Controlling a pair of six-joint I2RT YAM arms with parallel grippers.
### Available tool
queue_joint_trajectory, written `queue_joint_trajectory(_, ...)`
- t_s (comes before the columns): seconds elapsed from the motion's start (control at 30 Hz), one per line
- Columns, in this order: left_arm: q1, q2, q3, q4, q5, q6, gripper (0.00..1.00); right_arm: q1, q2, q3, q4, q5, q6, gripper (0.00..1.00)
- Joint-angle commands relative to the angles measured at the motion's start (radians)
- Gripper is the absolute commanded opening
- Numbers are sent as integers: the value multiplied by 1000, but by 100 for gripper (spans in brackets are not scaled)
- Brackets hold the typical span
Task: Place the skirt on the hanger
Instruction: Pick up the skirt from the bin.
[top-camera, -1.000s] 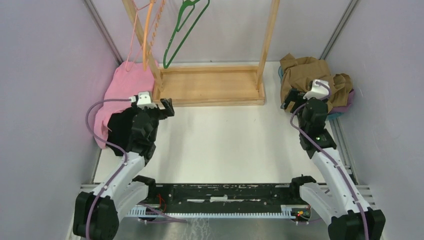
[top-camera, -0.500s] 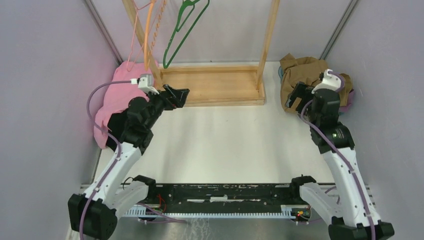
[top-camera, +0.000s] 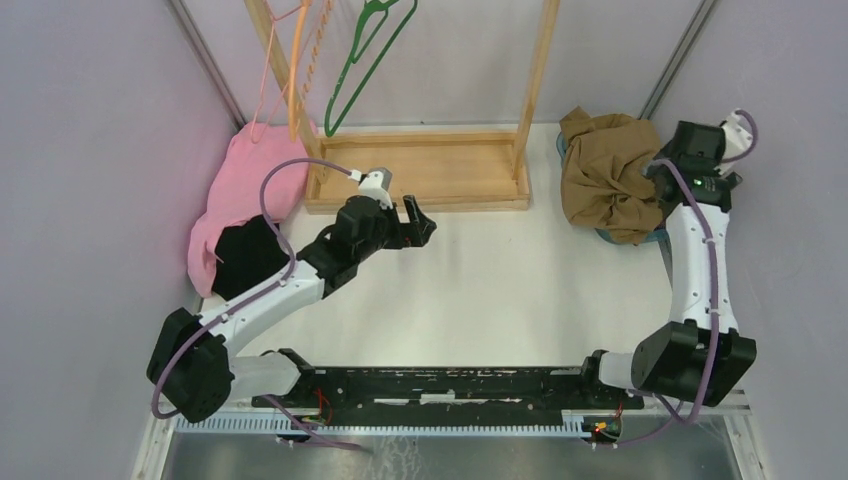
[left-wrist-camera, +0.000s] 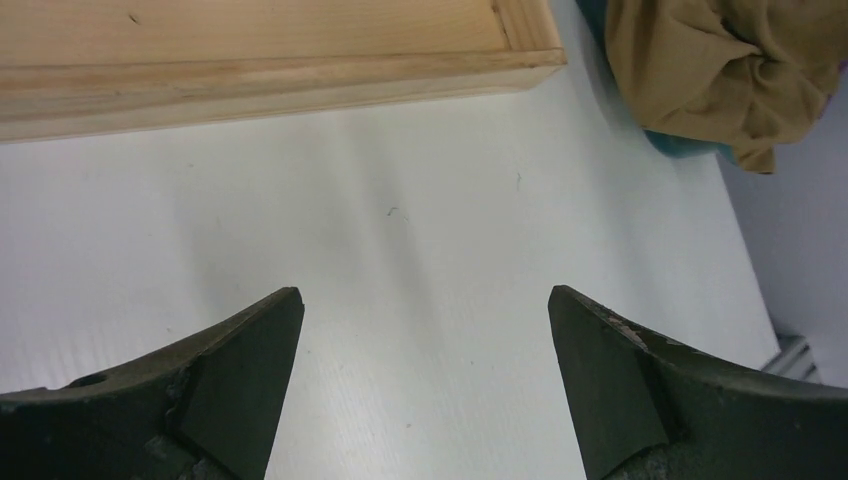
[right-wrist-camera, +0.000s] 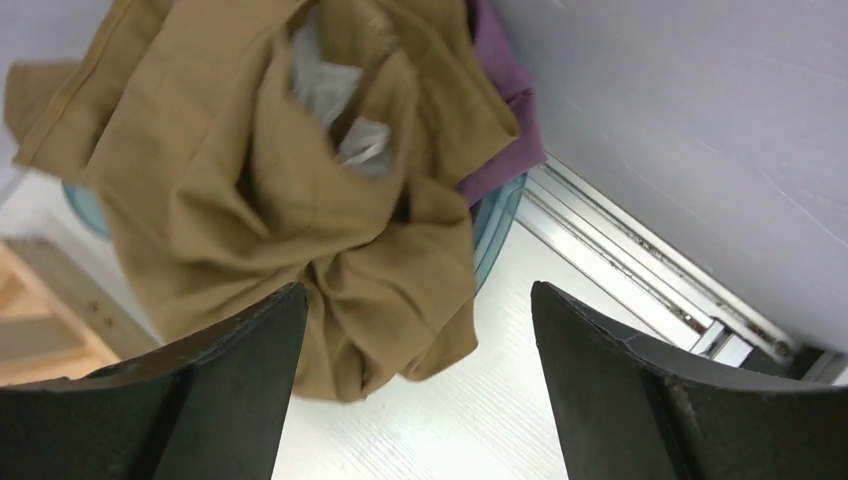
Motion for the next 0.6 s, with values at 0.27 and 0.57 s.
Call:
queue_joint_trajectory(0.27,-157,111,51,-54,-274,92,99,-149,191,42,102,-192,203,84)
queue_joint_trajectory(0.57,-222,144,58,-52,-347,146,99,-149,244,40,170,-114,234,83)
